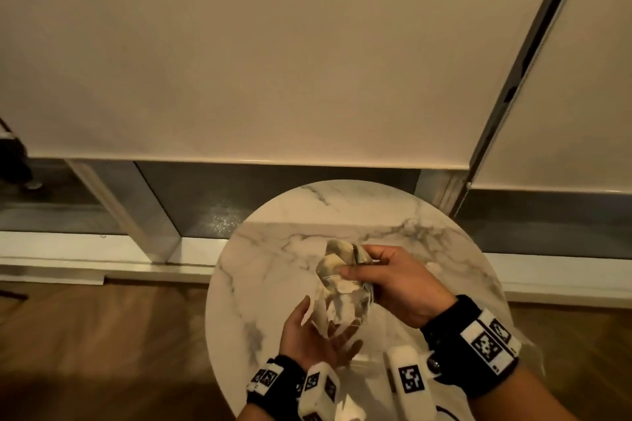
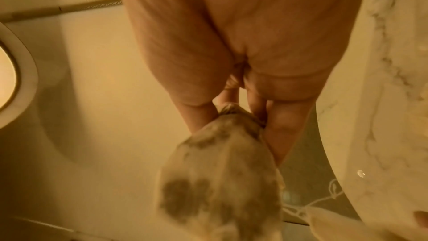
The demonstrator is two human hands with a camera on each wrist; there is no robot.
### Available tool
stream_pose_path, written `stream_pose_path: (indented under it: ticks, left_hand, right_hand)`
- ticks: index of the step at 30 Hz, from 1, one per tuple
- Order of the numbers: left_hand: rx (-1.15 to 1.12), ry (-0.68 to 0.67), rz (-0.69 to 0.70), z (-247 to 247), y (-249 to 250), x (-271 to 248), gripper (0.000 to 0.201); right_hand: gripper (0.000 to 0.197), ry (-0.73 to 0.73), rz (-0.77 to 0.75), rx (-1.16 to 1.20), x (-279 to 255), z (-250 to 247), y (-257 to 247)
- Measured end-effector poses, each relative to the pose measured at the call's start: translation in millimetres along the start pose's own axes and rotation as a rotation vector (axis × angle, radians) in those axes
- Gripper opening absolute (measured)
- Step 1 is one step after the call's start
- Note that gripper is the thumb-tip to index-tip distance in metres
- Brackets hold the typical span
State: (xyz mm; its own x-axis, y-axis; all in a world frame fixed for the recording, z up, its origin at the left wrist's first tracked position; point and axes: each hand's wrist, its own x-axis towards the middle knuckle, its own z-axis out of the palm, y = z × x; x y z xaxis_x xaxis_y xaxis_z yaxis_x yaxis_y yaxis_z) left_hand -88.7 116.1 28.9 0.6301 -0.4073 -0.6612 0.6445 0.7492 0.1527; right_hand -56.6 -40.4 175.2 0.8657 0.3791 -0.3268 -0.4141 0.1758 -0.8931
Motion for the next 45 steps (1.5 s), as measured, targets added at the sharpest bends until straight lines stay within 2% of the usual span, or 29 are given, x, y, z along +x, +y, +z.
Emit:
stream_pose_path:
  ticks: [4, 8, 11, 15, 18, 21, 25, 29, 32, 36, 39, 45]
  left_hand:
    - [-0.123, -0.031, 0.125, -10.9, 26.1, -13.6, 0.047]
    - [-0.176, -0.085, 0.107, -22.9, 50.0, -22.5, 0.036]
    - [-0.201, -0.082, 0.092, -34.1, 59.3, -21.9, 0.042]
    - [-0.193, -0.024, 0.111, -51.5, 76.0, -17.6, 0.040]
    - [-0.154, 0.032, 0.146, -59.1, 86.5, -12.3, 0.051]
    - [-0.150, 0.046, 0.099, -64.0, 95.4, -7.6, 0.062]
    - [-0.129, 0.096, 0.096, -59.4, 100.8, -5.7, 0.048]
    - [-0.076, 0.120, 0.081, -54.4, 102.0, -2.8, 0.032]
    - [-0.030, 0.075, 0.063, -52.9, 107.1, -3.1, 0.022]
    - [-0.046, 0.113, 0.046, -62.1, 108.2, 7.0, 0.031]
    - [-0.110, 0.143, 0.031, -65.7, 107.3, 13.7, 0.020]
    - [-0.128, 0.135, -0.060, -68.4, 112.4, 15.8, 0.032]
  right_hand:
    - [0.027, -0.009, 0.026, -0.090, 24.3, 22.7, 20.2]
    - [0.020, 0.049, 0.008, -0.195, 54.4, 41.5, 59.0]
    - [0.019, 0.122, -0.056, -0.314, 78.0, 51.6, 96.4]
    - [0.031, 0.173, -0.095, -0.528, 102.2, 60.7, 133.8]
    - [0.037, 0.180, -0.128, -0.735, 111.2, 66.3, 149.3]
    - [0.040, 0.155, -0.131, -0.804, 116.9, 71.2, 157.1]
    - [0.044, 0.110, -0.182, -0.956, 123.9, 73.8, 164.7]
    - [0.047, 0.070, -0.123, -0.876, 130.5, 71.9, 172.8]
    - [0.041, 0.089, -0.111, -0.810, 135.5, 70.5, 172.5]
    - [0.032, 0.170, -0.047, -0.485, 140.5, 69.5, 168.5]
    - [0.030, 0.256, 0.005, -0.262, 142.0, 68.9, 162.5]
    - [0.024, 0.327, 0.043, -0.146, 135.3, 57.3, 143.1]
